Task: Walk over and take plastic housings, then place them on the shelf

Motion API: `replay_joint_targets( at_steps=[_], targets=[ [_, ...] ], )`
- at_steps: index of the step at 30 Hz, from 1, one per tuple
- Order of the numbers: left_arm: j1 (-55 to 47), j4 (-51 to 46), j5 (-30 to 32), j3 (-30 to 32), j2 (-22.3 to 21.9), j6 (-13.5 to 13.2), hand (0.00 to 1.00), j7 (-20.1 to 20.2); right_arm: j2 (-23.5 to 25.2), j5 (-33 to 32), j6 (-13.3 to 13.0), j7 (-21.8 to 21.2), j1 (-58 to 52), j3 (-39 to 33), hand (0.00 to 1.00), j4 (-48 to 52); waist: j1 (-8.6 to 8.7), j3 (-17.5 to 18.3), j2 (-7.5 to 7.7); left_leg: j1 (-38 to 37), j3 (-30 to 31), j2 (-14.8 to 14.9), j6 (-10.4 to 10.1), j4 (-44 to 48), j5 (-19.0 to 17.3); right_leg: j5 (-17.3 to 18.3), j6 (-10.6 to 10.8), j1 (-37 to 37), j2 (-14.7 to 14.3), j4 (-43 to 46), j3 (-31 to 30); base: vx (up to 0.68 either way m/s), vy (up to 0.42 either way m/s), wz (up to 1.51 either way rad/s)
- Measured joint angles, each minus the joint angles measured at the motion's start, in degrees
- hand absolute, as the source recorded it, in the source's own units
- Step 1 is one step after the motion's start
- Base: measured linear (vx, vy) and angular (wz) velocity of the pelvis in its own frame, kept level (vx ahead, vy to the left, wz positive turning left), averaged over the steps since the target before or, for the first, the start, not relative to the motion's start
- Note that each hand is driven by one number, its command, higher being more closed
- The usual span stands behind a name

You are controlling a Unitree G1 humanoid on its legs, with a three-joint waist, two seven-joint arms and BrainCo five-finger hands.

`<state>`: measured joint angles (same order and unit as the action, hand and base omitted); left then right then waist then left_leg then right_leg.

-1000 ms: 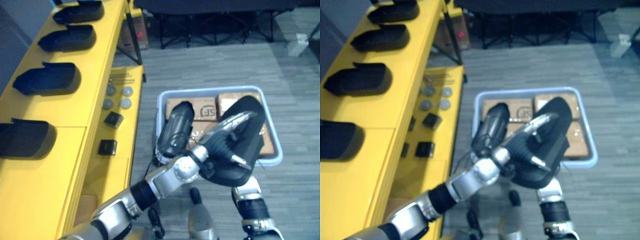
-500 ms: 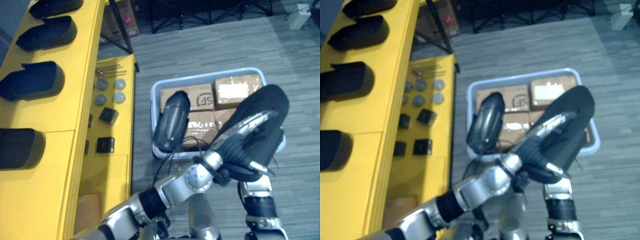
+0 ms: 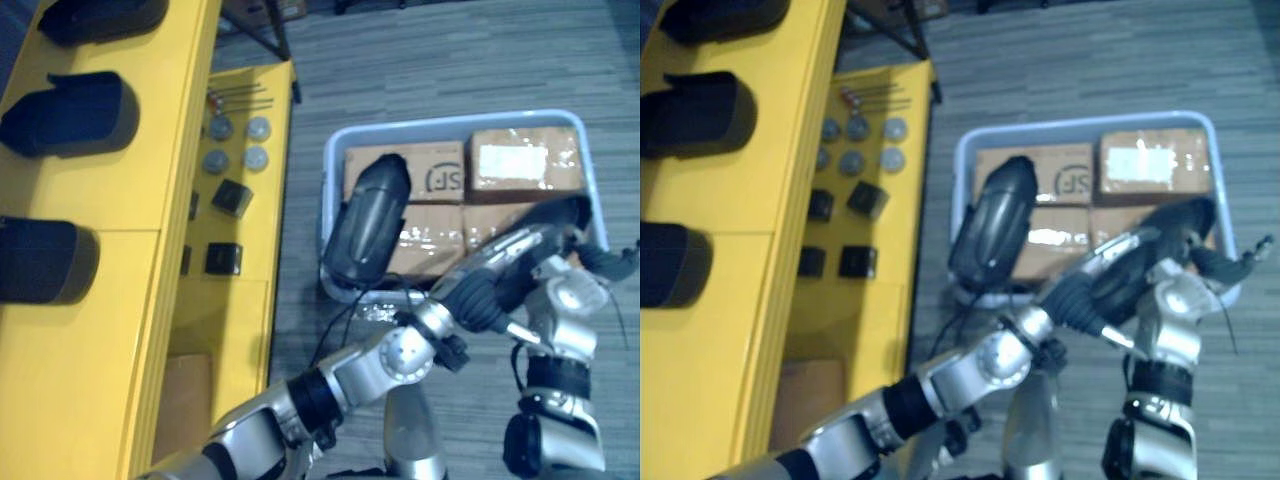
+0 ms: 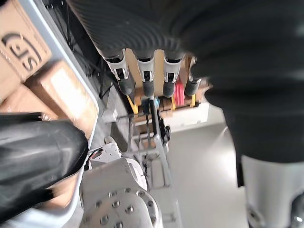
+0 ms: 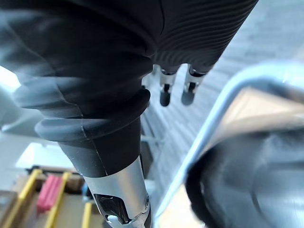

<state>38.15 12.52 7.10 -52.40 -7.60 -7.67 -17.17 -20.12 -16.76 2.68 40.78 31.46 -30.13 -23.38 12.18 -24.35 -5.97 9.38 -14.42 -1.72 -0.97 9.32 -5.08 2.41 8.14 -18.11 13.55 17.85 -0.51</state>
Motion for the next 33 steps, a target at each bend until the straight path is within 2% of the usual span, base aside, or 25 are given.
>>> replay_joint_targets(
  at_steps=[4, 8, 12, 17, 20, 23, 27, 30, 32, 33],
  targets=[
    [0.8, 0.0, -0.5, 0.0, 0.1, -0.1, 0.0, 0.0, -2.2, -2.9, -0.9, -2.1, 3.9, -2.6, 0.0, -3.0, -1.41, -0.9, -1.25, 3.4, 1.0, -0.2, 0.0, 2.6, -1.0, 0.2, 0.4, -2.1, 0.8, 1.2, 0.6, -0.04, 0.019, 0.17],
    [2.5, 0.0, -0.5, -0.2, 0.3, -0.2, 0.0, -0.1, -3.2, -3.3, -1.1, -3.4, 4.9, -4.4, 0.0, -5.5, -1.92, -2.1, -1.96, 4.9, 1.1, -1.1, 0.2, 3.6, -1.0, 0.6, 0.9, -3.7, 1.7, 2.5, 0.5, -0.02, 0.02, 0.07],
    [2.6, 0.0, -0.5, -0.2, 0.3, -0.3, 0.0, -0.7, -3.3, -3.3, -1.4, -3.9, 5.0, -4.7, 0.0, -6.2, -2.1, -2.3, -2.09, 5.8, 1.2, -1.0, 0.3, 4.6, -1.2, 0.6, 0.9, -4.1, 1.7, 2.7, 0.5, 0.01, 0.011, 0.03],
    [2.6, -0.2, -0.5, 0.0, 0.3, -2.3, 0.0, -2.9, -3.3, -2.8, -2.8, -3.7, 5.0, -4.4, 0.0, -6.1, -2.39, -2.3, -2.1, 5.8, 1.0, -1.0, 0.3, 5.2, -1.5, 0.8, 1.0, -4.3, 1.9, 3.2, 0.4, 0.0, 0.0, 0.0],
    [2.5, -1.1, -0.5, 0.3, 0.3, -2.3, 0.0, -3.2, -3.3, -1.7, -3.1, -1.9, 4.6, -3.4, 0.0, -2.9, -2.69, -2.4, -2.07, 5.8, 0.8, -1.0, 0.3, 5.3, -1.5, 1.2, 0.8, -4.8, 1.9, 4.2, 0.2, -0.01, -0.009, -0.02],
    [2.1, -3.5, -0.8, 2.4, 0.3, -2.3, 0.0, -4.1, -3.3, 2.8, -3.2, -0.4, 3.1, -0.4, 0.0, 4.6, -2.63, -2.4, -2.04, 5.5, 0.4, -0.9, 0.3, 5.3, -1.5, 1.5, 0.8, -4.9, 1.7, 4.8, -0.2, -0.01, -0.017, -0.06],
    [1.0, -7.8, -5.3, 7.2, 0.6, -2.2, 0.0, -3.7, -4.3, 9.7, -1.3, -1.2, 0.6, 2.0, 0.0, 11.1, -2.66, -2.6, -1.72, 4.9, -0.2, -0.9, 0.4, 5.2, -1.6, 1.5, 0.8, -4.8, 1.6, 5.0, -0.9, -0.01, 0.002, -0.08],
    [-2.0, -10.2, -11.6, 12.4, 1.1, -0.8, 0.0, -1.8, -6.0, 16.3, 3.0, -7.0, -1.9, 4.4, 0.0, 13.0, -2.5, -2.8, -1.31, 4.9, -0.1, -0.8, 0.4, 5.2, -1.6, 1.5, 0.8, -4.8, 1.7, 5.3, -0.9, -0.01, -0.002, 0.01],
    [-4.6, -11.5, -17.3, 15.5, 3.8, 2.4, 0.0, 0.7, -7.1, 20.9, 7.1, -13.4, -4.3, 6.5, 0.0, 15.0, -2.4, -3.2, -0.74, 5.8, 0.5, -0.5, 0.5, 6.3, -1.9, 1.5, 0.8, -4.9, 1.6, 5.3, -0.1, -0.03, -0.014, 0.13],
    [-5.3, -11.8, -18.4, 16.0, 4.5, 3.2, 0.0, 1.4, -7.2, 22.2, 8.1, -15.0, -5.0, 6.9, 0.0, 15.6, -2.37, -3.3, -0.62, 6.4, 0.8, -0.3, 0.4, 6.9, -2.1, 1.5, 0.8, -4.9, 1.6, 5.3, 0.4, -0.03, -0.02, 0.24]
  ],
)
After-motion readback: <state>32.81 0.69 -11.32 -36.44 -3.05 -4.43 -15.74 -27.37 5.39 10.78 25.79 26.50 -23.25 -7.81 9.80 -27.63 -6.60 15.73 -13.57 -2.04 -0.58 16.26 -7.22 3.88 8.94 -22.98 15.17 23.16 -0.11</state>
